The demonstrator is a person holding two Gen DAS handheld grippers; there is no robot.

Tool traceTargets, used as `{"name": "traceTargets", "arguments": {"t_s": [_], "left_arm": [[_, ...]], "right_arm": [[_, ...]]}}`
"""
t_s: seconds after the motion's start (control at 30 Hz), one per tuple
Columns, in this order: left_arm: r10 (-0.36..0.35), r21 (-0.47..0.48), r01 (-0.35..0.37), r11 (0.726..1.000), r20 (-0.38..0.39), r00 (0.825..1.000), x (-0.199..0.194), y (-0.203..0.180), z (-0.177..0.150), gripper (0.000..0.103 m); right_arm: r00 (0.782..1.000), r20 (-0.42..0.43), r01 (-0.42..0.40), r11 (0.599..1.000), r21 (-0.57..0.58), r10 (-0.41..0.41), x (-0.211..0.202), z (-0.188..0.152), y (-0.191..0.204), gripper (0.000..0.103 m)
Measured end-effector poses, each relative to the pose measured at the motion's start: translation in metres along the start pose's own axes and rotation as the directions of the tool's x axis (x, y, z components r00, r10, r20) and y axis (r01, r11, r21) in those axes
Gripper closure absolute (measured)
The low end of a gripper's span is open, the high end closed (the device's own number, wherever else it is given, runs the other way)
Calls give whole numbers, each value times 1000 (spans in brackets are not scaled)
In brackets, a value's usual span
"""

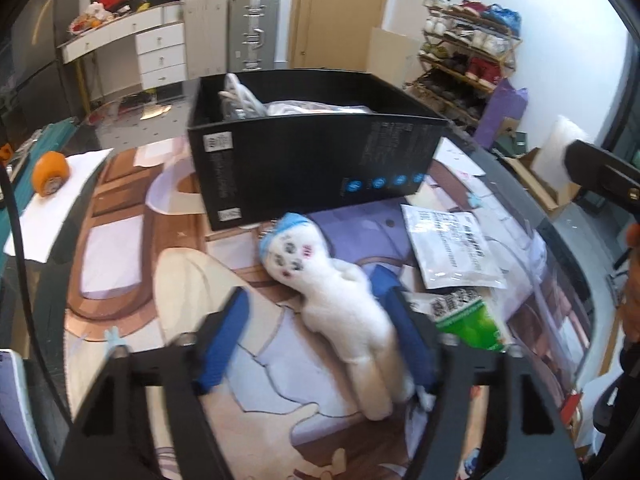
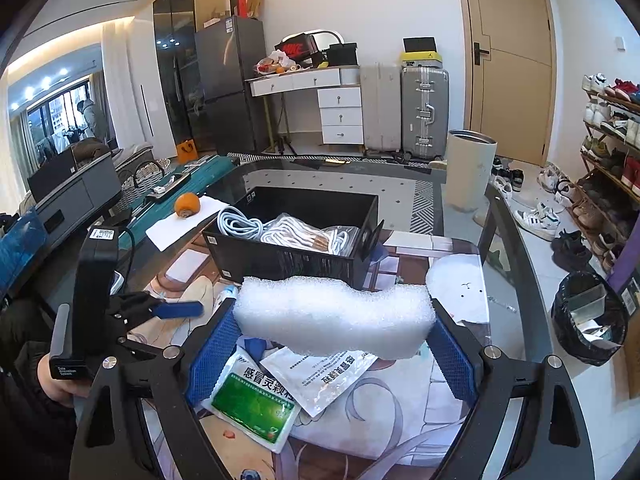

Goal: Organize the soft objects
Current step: 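Grasp the white foam strip with the right tool while the left grasps the plush doll, then carry the foam strip and plush doll over the black box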

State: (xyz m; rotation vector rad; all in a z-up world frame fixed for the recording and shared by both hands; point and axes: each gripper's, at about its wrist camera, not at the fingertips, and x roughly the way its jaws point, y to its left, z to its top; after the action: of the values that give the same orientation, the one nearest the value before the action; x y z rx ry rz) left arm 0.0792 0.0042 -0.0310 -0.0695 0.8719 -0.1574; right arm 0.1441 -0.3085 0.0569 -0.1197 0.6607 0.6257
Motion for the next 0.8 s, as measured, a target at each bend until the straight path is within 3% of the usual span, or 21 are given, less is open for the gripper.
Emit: {"name": "traceTargets", "arguments": {"t_s": [0.03,0.07,0.13,0.53,0.8], "left_arm": [[-21,3,21,1000,2,1000,-1,-1,-1,68],[-43,12,43,999,0,999,-1,-2,-2,69],[-49,33,49,998,5,999,-4,-7,-4,84],[-35,35,32,999,104,994,-43,3,0,85],[-64,35,59,998,206,976,-74,6,12,85]], "right_arm": [[1000,-1,-1,1000,0,1,1,0,1,12],[1000,-3,-3,1000,0,3,1,-1,1,12],[1000,-6,-9,1000,-2,9,3,-2,3,12],[999,12,-34,999,-26,34,1,-3,14,12],[999,28,-40,999,-34,41,0,2,20,12]]}}
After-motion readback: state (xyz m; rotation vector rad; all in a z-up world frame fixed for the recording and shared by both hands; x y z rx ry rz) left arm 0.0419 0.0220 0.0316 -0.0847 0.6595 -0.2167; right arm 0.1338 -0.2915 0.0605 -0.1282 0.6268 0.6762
